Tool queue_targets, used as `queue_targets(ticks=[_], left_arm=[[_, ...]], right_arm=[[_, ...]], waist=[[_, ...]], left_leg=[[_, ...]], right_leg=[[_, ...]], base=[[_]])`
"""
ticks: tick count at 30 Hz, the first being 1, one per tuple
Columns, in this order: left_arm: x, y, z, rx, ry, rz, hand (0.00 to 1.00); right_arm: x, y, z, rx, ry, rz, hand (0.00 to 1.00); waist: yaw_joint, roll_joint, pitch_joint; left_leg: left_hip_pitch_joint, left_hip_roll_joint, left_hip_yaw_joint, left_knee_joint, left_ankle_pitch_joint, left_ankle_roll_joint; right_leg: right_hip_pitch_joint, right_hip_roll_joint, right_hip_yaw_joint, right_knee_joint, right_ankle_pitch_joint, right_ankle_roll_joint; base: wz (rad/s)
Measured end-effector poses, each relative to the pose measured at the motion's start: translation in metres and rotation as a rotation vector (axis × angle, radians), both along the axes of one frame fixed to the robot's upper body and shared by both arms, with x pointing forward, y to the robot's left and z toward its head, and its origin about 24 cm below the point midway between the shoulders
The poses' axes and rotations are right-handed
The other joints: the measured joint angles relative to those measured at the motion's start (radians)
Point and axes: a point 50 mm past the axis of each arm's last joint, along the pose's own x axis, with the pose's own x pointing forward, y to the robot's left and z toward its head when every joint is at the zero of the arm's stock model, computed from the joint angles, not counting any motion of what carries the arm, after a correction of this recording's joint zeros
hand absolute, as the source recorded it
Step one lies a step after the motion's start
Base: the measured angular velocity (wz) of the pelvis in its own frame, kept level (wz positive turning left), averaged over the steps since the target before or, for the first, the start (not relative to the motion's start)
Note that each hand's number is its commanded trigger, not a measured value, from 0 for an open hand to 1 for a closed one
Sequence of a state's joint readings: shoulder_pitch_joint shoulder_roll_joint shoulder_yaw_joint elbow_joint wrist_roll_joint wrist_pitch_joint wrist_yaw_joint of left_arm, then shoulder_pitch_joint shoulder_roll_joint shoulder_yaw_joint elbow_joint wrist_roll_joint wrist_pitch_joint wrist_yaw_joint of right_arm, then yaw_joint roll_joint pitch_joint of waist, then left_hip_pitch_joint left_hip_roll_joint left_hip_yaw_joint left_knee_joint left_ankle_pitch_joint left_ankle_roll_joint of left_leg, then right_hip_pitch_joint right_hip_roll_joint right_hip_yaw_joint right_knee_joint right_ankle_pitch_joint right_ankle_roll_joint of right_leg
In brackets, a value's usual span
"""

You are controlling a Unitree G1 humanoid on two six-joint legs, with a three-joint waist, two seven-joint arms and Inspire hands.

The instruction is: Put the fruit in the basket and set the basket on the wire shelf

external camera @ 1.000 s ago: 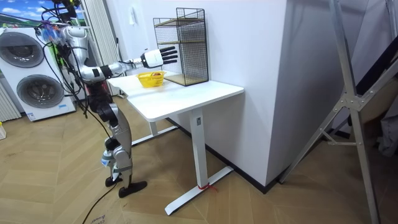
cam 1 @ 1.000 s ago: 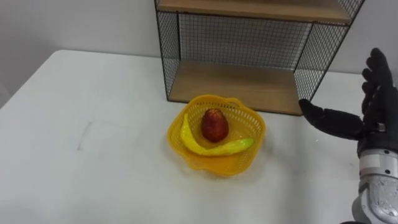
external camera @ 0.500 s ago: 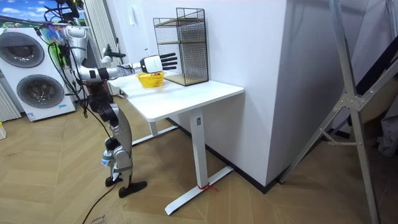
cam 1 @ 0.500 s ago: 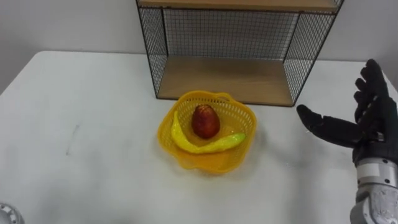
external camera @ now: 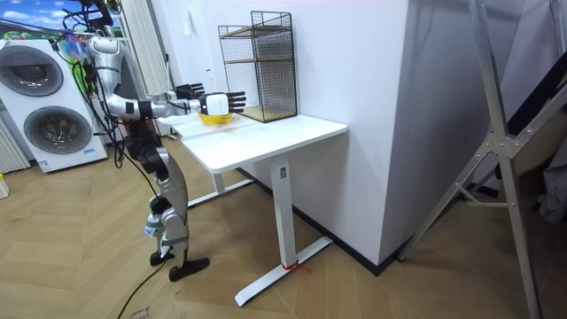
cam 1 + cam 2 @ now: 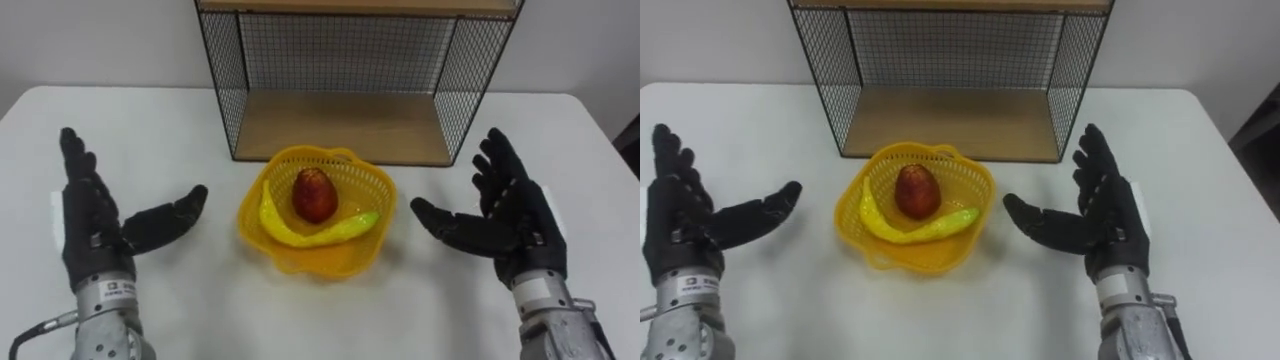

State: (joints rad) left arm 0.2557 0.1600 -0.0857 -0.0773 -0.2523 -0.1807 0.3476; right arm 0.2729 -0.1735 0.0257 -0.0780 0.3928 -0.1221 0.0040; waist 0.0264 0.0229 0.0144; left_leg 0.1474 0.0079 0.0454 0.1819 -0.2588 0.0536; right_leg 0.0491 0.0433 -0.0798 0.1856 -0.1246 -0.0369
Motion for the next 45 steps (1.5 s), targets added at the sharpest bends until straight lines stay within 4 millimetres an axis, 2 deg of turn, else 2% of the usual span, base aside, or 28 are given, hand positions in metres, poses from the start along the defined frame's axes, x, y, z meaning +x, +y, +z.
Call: queue_targets(ticks=[5, 8, 10, 14, 17, 24, 36, 41, 45], left_arm=[[0.001, -0.006, -0.003, -0.08, 0.004, -0.081, 0.0], [0.001, -0.009, -0.004, -0.12, 0.0, -0.112, 0.0], [0.001, -0.01, -0.004, -0.127, 0.0, -0.125, 0.0], [0.001, -0.011, -0.009, -0.187, 0.006, -0.147, 0.0], [-0.001, -0.013, -0.02, -0.254, 0.042, -0.175, 0.0], [-0.002, -0.02, -0.024, -0.281, 0.045, -0.251, 0.0], [-0.005, -0.041, -0.032, -0.317, 0.089, -0.393, 0.0], [-0.008, -0.052, -0.043, -0.331, 0.142, -0.44, 0.0], [-0.008, -0.054, -0.044, -0.344, 0.148, -0.445, 0.0]], right_arm=[[0.002, 0.009, -0.003, 0.05, -0.014, 0.047, 0.0], [0.002, 0.012, -0.01, 0.09, 0.004, 0.056, 0.0], [0.001, 0.013, -0.013, 0.095, 0.017, 0.063, 0.0], [0.0, 0.013, -0.019, 0.123, 0.038, 0.075, 0.0], [0.0, 0.018, -0.02, 0.145, 0.035, 0.108, 0.0], [-0.002, 0.026, -0.027, 0.192, 0.06, 0.134, 0.0], [-0.001, 0.036, -0.029, 0.254, 0.059, 0.159, 0.0], [0.002, 0.051, -0.029, 0.301, 0.062, 0.215, 0.0], [0.007, 0.056, -0.032, 0.312, 0.075, 0.236, 0.0]], waist=[[-0.015, -0.016, -0.0003], [-0.022, -0.026, -0.0053], [-0.022, -0.027, -0.0048], [-0.021, -0.026, -0.0036], [-0.021, -0.023, -0.0015], [-0.021, -0.021, -0.0003], [-0.025, -0.013, -0.0016], [-0.03, -0.01, 0.001], [-0.043, -0.012, 0.0014]], left_leg=[[-0.001, 0.001, 0.006, 0.005, 0.0, 0.0], [0.001, 0.001, 0.006, 0.004, 0.0, 0.0], [0.002, 0.001, 0.006, 0.004, 0.0, 0.0], [0.003, 0.0, 0.008, 0.004, 0.0, 0.0], [0.002, 0.001, 0.008, -0.005, 0.0, 0.0], [-0.007, 0.001, 0.012, 0.005, 0.0, 0.0], [-0.001, 0.002, 0.022, 0.0, 0.0, 0.0], [-0.001, 0.002, 0.022, -0.001, 0.0, 0.0], [-0.001, 0.0, 0.022, -0.002, 0.0, 0.0]], right_leg=[[0.0, -0.001, 0.003, 0.001, 0.0, 0.0], [0.001, -0.001, 0.002, 0.001, 0.0, 0.0], [0.002, -0.001, 0.004, 0.001, 0.0, 0.0], [0.001, 0.0, 0.012, 0.003, 0.0, 0.0], [-0.003, 0.001, 0.014, 0.004, 0.0, -0.001], [-0.015, 0.002, 0.02, 0.008, 0.001, -0.001], [-0.016, 0.003, 0.022, 0.01, 0.001, -0.001], [-0.017, 0.003, 0.021, 0.017, 0.001, -0.001], [-0.016, 0.001, 0.02, 0.019, 0.001, -0.001]], base=[[0.0], [0.0], [0.0], [-0.01], [0.0], [-0.01], [-0.01], [0.0], [0.0]])
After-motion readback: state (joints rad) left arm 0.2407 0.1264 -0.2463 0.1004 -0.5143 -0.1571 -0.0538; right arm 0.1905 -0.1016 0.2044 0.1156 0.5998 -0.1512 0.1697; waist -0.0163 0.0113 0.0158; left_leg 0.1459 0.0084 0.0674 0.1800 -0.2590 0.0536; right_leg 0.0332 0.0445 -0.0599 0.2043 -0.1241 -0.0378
